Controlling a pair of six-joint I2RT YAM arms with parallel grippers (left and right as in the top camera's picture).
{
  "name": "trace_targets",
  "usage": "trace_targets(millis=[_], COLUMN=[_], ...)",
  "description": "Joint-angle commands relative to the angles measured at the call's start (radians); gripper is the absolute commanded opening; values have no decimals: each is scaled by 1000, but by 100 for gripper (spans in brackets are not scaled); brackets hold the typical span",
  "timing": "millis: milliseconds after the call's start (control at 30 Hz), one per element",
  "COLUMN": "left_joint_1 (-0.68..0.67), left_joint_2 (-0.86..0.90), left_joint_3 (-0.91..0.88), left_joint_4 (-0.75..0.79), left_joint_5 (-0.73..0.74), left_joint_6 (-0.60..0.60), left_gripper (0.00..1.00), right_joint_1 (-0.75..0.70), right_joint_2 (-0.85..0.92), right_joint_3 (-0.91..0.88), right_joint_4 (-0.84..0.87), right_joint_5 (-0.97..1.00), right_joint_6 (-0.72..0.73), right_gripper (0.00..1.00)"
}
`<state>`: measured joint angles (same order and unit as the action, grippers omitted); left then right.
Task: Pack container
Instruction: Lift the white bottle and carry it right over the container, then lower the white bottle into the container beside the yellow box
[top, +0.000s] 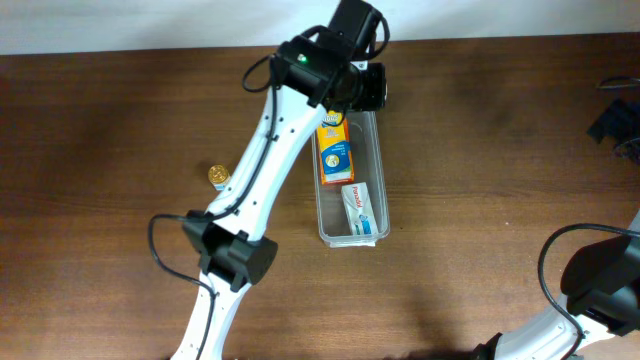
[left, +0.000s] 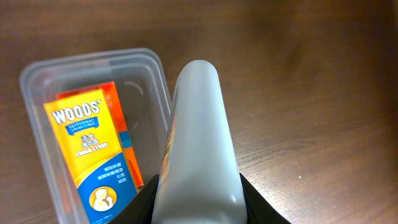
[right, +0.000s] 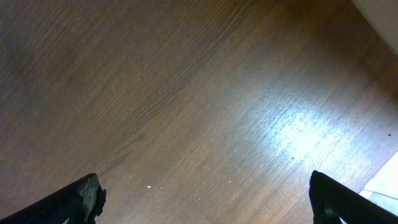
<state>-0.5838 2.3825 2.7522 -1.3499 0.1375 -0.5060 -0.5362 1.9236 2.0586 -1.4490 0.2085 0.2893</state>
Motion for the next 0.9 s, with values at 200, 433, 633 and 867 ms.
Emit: trace_targets(millis=[200, 433, 633, 867], left_joint_1=[-3, -3, -3, -3], left_joint_2=[71, 73, 103, 129], left_joint_3=[12, 12, 12, 12], left_joint_4=[-58, -89, -95, -94], left_joint_5=[-39, -95, -104, -97], left_joint_6=[-112, -157, -156, -156], left_gripper=[7, 6, 7, 7], right_joint_1=[-1, -1, -1, -1], right_joint_2=[-3, -3, -3, -3], right_joint_3=[-4, -3, -4, -4], right_joint_4=[3, 3, 3, 3], right_joint_5=[2, 2, 2, 2], right_joint_6=[10, 10, 10, 10], right_gripper=[98, 98, 98, 98])
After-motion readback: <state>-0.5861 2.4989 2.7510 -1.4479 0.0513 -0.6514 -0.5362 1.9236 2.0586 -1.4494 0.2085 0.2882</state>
